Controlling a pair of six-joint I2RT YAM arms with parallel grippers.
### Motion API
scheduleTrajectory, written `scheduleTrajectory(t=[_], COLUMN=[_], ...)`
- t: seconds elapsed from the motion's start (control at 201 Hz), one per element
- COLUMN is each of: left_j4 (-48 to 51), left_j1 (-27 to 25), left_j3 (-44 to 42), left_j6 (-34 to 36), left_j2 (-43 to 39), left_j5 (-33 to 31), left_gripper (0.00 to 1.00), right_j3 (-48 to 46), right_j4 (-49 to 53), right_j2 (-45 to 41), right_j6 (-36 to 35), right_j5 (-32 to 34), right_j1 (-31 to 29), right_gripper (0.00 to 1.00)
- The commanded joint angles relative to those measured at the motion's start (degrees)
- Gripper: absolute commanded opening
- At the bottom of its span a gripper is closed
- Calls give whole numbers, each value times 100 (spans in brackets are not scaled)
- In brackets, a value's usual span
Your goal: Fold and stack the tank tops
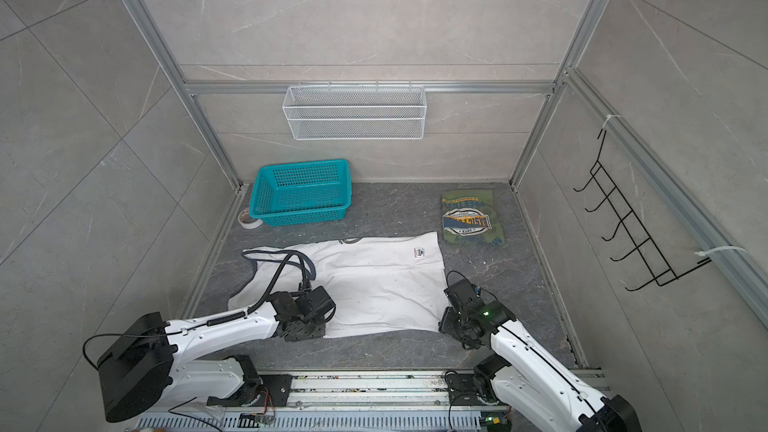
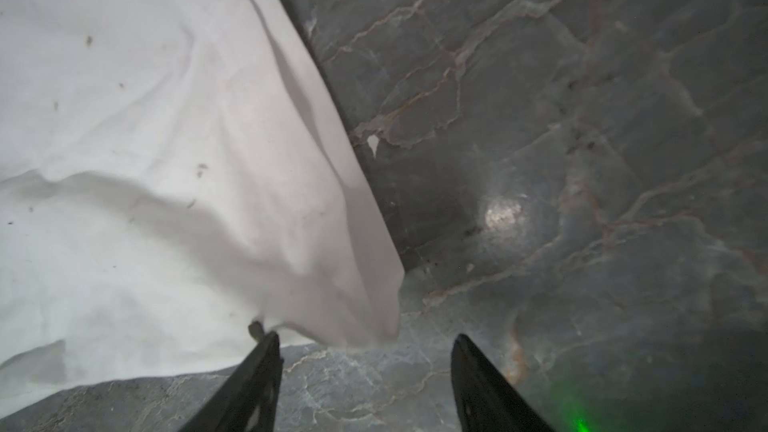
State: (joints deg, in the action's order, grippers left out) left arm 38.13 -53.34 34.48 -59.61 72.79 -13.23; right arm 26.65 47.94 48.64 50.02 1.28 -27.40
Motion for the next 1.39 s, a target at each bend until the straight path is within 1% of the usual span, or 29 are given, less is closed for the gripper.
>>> scheduleTrajectory(t=[0.0, 0.209, 0.319, 0.453, 0.607, 0.761, 0.816, 0.931, 1.055, 1.16, 1.259, 1.384], left_j4=[-93, -270, -373, -402, -428, -438, -417, -301, -215, -61, -71, -334], left_j1=[26, 23, 26, 26, 33, 26, 24, 25, 26, 32, 174, 543], left_j3=[-50, -191, -218, -222, -214, -222, -222, -188, -137, 54, 319, 698], left_j6=[-40, -75, -66, -60, -73, -72, -68, -69, -13, 49, 264, 654], left_j2=[24, 24, 54, 40, 20, -94, -172, -413, -787, -996, -957, -730], left_j5=[-114, -72, -39, -56, -70, -121, -150, -289, -518, -837, -985, -958], left_gripper=[40, 38, 33, 26, 17, 11, 9, 3, 0, 0, 0, 0], right_j3=[-33, 33, 64, 100, 100, 105, 108, 172, 355, 732, 1147, 1641], right_j4=[-77, -263, -380, -445, -435, -454, -457, -381, -321, -171, -220, -549], right_j2=[102, 359, 502, 628, 596, 628, 638, 597, 524, 588, 763, 1222], right_j6=[39, 8, 12, -49, -71, -103, -115, -154, -205, -351, -572, -886], right_j5=[1, -22, -79, -79, -16, 29, 49, 166, 259, 605, 864, 892], right_j1=[-23, -29, -29, -42, -38, -38, -44, -38, -43, -32, 11, 234], right_gripper=[63, 59, 55, 44, 25, 10, 6, 0, 0, 0, 0, 0])
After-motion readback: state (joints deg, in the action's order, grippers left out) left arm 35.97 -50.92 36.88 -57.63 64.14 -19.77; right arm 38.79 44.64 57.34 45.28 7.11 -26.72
